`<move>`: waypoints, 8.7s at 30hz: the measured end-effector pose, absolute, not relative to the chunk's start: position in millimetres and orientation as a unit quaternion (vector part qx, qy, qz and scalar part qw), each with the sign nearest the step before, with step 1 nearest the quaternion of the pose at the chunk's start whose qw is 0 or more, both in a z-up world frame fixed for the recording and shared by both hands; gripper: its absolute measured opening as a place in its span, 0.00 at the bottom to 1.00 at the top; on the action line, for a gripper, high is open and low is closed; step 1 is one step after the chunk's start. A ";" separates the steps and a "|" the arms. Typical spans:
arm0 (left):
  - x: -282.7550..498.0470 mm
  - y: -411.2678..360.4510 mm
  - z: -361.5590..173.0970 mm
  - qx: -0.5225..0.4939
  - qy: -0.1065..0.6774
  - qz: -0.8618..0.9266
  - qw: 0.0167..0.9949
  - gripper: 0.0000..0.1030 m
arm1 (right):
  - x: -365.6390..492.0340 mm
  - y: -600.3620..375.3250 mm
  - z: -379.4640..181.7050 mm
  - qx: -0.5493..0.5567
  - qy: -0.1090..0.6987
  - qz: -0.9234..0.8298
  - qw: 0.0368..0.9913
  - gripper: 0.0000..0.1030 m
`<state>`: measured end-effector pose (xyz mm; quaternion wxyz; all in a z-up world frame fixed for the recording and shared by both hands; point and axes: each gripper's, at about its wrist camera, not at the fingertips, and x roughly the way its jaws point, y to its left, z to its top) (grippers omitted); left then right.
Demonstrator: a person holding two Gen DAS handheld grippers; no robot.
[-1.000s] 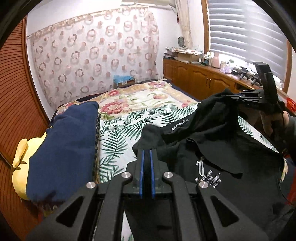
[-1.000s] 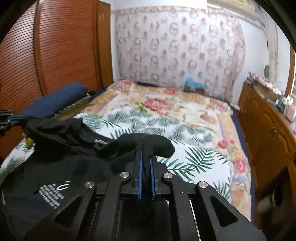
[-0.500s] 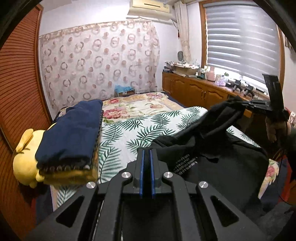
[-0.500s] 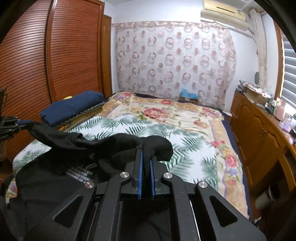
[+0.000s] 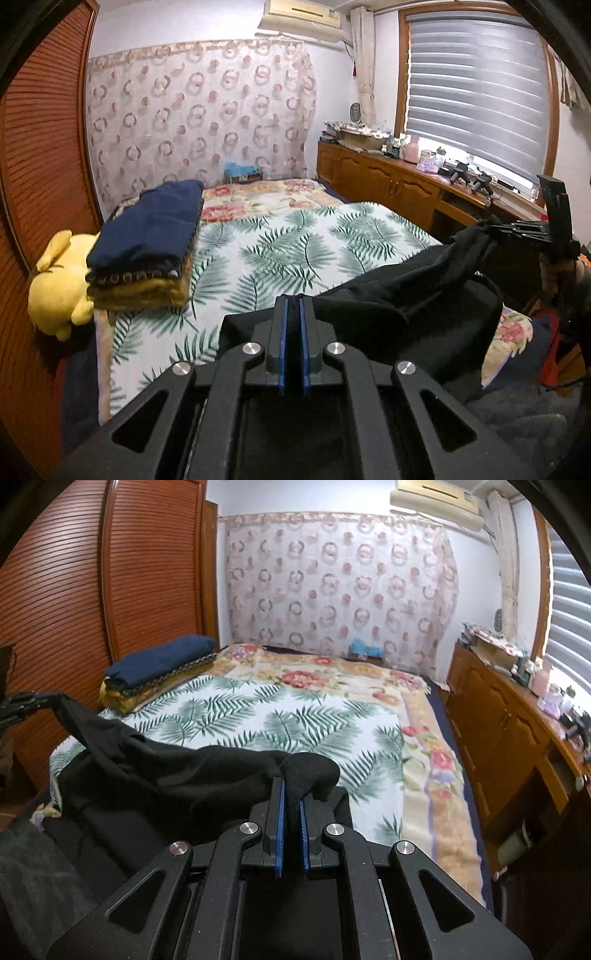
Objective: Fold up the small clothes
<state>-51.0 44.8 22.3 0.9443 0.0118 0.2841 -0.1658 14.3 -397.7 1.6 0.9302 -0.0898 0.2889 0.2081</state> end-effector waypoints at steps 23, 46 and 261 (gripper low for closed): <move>0.8 78.8 -22.1 0.004 0.342 -0.115 0.933 0.48 | 53.2 -395.0 -13.4 -0.106 0.315 0.188 0.924 0.59; 50.2 80.3 -92.9 -0.009 0.432 -0.119 0.894 0.49 | 131.5 -398.8 -107.0 -0.077 0.415 0.163 0.892 0.66; 92.1 57.5 -4.6 -0.042 0.300 -0.173 0.937 0.04 | 119.9 -412.9 -5.4 -0.061 0.308 0.176 0.933 0.02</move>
